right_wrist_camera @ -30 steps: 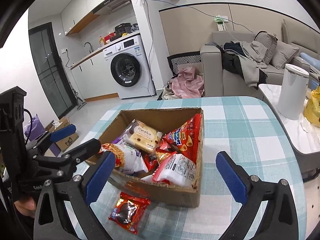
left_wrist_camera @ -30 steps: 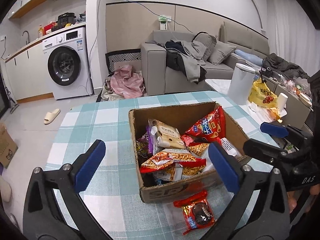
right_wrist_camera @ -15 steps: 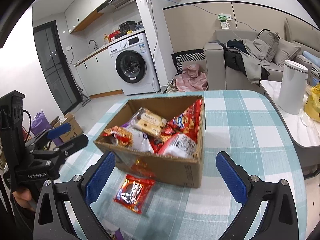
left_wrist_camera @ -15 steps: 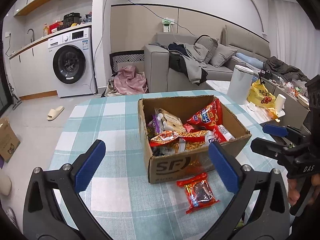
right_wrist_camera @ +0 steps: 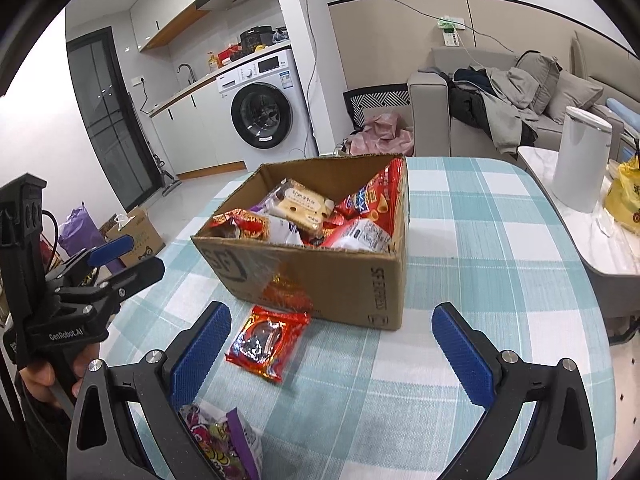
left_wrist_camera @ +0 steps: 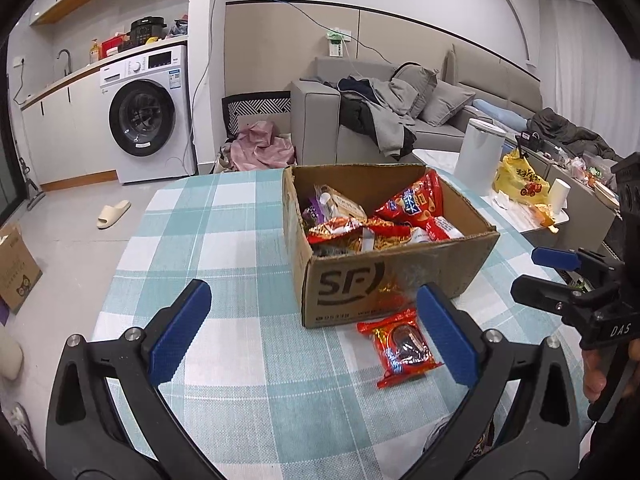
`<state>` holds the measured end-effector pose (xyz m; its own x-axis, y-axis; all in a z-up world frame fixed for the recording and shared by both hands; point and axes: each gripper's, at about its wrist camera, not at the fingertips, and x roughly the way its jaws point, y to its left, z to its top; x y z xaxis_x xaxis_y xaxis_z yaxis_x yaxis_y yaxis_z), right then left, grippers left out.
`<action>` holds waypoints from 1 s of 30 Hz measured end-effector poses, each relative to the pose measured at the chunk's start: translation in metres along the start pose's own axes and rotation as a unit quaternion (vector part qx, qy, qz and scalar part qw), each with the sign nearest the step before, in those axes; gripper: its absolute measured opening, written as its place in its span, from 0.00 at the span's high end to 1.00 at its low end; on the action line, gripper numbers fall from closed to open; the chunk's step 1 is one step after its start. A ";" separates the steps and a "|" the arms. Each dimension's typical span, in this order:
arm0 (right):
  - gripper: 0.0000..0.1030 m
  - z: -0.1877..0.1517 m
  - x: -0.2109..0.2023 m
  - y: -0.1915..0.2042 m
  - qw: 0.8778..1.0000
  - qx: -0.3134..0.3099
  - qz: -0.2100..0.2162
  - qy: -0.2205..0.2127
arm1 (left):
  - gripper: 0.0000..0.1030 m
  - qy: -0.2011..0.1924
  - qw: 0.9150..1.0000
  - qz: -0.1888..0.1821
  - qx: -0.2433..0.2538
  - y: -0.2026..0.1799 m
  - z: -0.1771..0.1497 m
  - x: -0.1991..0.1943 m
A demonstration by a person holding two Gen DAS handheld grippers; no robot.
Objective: Organize snacks
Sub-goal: 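Withdraw both tools and move them toward the cookie pack and candy bag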
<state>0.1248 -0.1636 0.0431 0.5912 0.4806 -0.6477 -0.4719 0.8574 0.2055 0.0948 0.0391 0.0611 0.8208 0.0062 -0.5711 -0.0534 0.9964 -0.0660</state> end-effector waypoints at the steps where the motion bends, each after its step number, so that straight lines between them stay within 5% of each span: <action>1: 0.01 -0.001 0.001 0.000 1.000 0.001 0.001 0.002 | 0.01 0.001 1.000 -0.001 0.000 0.000 -0.002 0.000; 15: 0.01 -0.032 -0.002 0.004 0.999 -0.005 0.004 0.033 | 0.01 0.033 0.999 -0.007 -0.011 -0.002 -0.033 -0.009; 30: 0.01 -0.067 0.008 0.045 0.994 -0.039 0.057 0.082 | 0.01 0.035 0.999 0.011 -0.019 0.007 -0.054 -0.028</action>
<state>0.0645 -0.1336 -0.0016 0.4186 0.5322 -0.7359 -0.5837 0.7784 0.2310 0.0402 0.0418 0.0325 0.7777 0.0216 -0.6283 -0.0943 0.9921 -0.0826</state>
